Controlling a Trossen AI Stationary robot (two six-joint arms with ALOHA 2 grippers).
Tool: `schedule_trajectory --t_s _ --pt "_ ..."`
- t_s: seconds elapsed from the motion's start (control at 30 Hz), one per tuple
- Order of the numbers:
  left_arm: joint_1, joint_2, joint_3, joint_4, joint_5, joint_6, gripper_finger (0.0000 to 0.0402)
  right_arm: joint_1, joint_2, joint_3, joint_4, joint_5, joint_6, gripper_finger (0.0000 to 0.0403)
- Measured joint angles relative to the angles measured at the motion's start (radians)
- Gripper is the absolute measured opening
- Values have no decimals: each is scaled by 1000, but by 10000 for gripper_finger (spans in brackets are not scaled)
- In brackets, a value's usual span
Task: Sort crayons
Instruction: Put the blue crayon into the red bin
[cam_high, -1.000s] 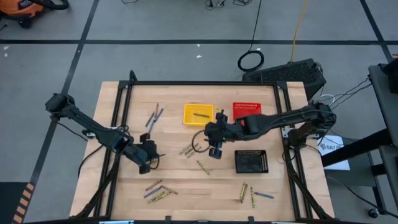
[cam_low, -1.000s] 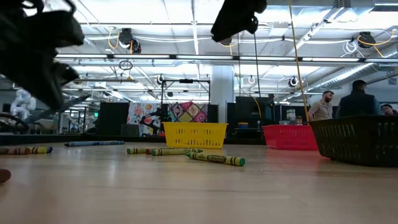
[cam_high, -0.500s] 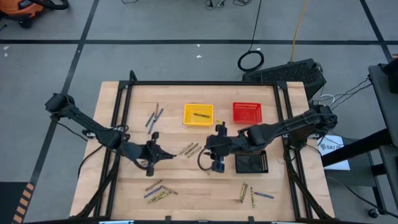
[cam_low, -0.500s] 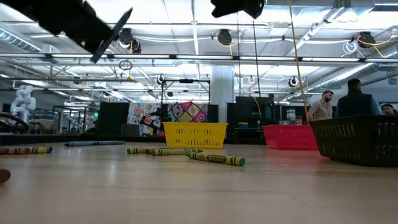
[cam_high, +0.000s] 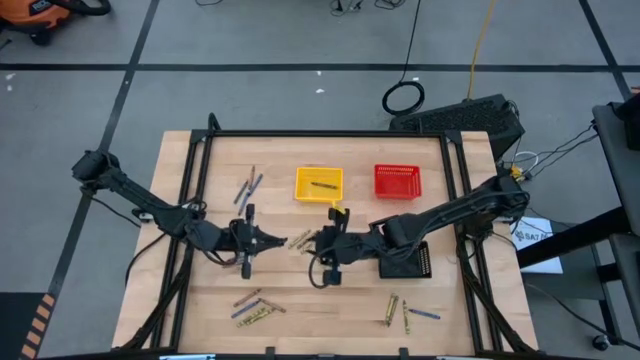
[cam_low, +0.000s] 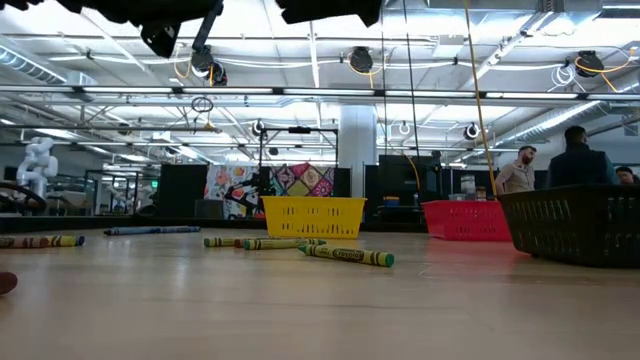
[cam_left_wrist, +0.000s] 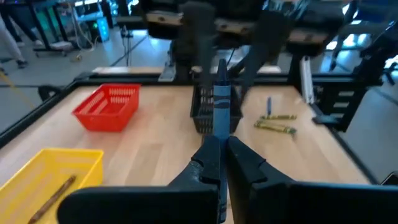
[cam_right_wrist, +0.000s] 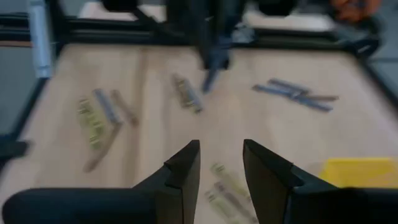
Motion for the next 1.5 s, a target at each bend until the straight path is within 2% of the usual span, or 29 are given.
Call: schedule_trajectory --t_s 0.27,0.63,0.7,0.87,1.0,1.3,1.5 --pt "0 0 0 90 7 45 1 0 32 0 126 20 -126 110" --pt "6 0 0 101 11 52 0 -14 57 0 300 20 -218 110" --pt "9 0 0 97 12 51 1 -15 60 0 285 20 -222 110" --pt "8 0 1 24 61 45 1 -15 56 0 239 20 -198 110" --pt "10 0 1 -56 57 42 1 -13 55 0 188 14 -150 110" --pt "11 0 1 -78 51 17 2 -19 94 0 121 -182 -2 110" --pt "11 0 1 -77 47 12 2 -21 173 0 120 -195 83 110"
